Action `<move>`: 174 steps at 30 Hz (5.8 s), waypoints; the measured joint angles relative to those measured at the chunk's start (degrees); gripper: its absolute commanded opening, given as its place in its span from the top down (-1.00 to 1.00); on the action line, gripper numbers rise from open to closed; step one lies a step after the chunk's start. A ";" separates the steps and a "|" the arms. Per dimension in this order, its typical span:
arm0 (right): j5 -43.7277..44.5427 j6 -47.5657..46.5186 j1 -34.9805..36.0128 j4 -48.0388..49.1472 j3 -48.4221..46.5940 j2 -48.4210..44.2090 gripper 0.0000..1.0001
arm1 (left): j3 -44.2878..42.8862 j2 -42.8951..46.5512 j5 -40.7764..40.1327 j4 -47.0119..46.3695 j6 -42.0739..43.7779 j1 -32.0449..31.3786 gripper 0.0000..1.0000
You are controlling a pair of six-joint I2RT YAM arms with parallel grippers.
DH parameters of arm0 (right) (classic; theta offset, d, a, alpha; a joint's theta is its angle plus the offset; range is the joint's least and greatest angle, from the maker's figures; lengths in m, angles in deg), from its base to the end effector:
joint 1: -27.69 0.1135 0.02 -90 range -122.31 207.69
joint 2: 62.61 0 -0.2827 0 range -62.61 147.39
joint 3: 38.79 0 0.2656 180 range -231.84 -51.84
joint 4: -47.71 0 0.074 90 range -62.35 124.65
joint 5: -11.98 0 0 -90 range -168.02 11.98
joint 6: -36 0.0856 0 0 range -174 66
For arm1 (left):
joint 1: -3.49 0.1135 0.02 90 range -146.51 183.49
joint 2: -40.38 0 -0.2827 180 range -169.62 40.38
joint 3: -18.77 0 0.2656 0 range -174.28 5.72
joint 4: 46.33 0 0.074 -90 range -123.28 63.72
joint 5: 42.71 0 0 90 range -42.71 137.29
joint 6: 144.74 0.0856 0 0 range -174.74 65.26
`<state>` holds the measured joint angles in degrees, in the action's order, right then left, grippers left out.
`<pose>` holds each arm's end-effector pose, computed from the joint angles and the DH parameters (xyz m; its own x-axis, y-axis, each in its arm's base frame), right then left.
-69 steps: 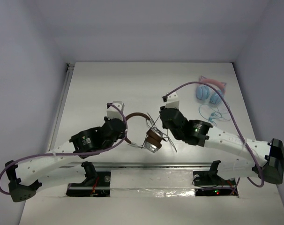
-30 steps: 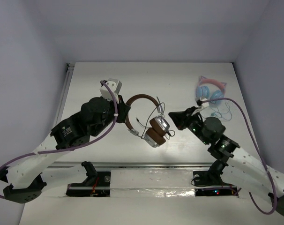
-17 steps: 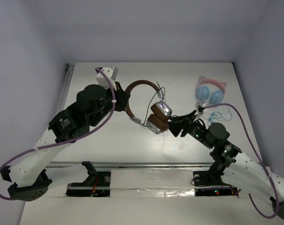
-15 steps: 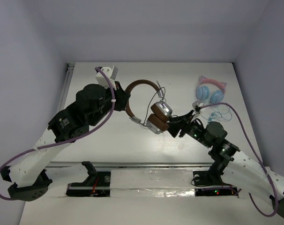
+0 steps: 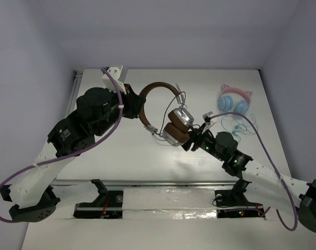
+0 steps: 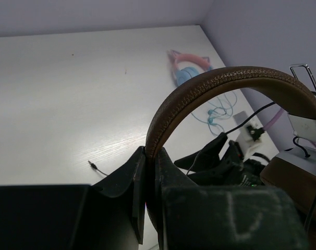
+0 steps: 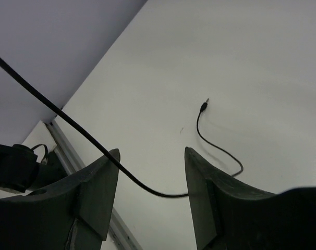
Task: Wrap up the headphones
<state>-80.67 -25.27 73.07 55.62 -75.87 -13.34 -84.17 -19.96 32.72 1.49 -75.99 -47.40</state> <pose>0.1757 0.1837 0.2597 -0.4033 0.2749 -0.8728 -0.6267 0.6120 0.4824 0.1629 -0.1663 0.5247 -0.2684 -0.2259 -0.9364 0.5318 0.7758 -0.3396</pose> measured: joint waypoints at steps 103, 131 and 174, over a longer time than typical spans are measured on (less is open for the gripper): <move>31.08 1.97 35.69 -52.50 -37.33 13.53 1.00 | 44.54 -2.12 -32.89 -16.28 -14.16 -1.44 1.00; 47.06 -8.33 21.46 -65.00 -43.69 20.06 1.00 | 43.52 2.49 -19.17 -3.23 -14.05 -7.52 1.00; 14.32 -6.05 8.61 1.16 -4.17 2.36 0.16 | 18.08 8.63 -4.33 -6.51 -5.55 -6.95 1.00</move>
<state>-66.36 -31.32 81.68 56.78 -80.05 -10.98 -66.09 -11.33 28.39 -5.03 -81.55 -54.35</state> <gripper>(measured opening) 0.433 0.043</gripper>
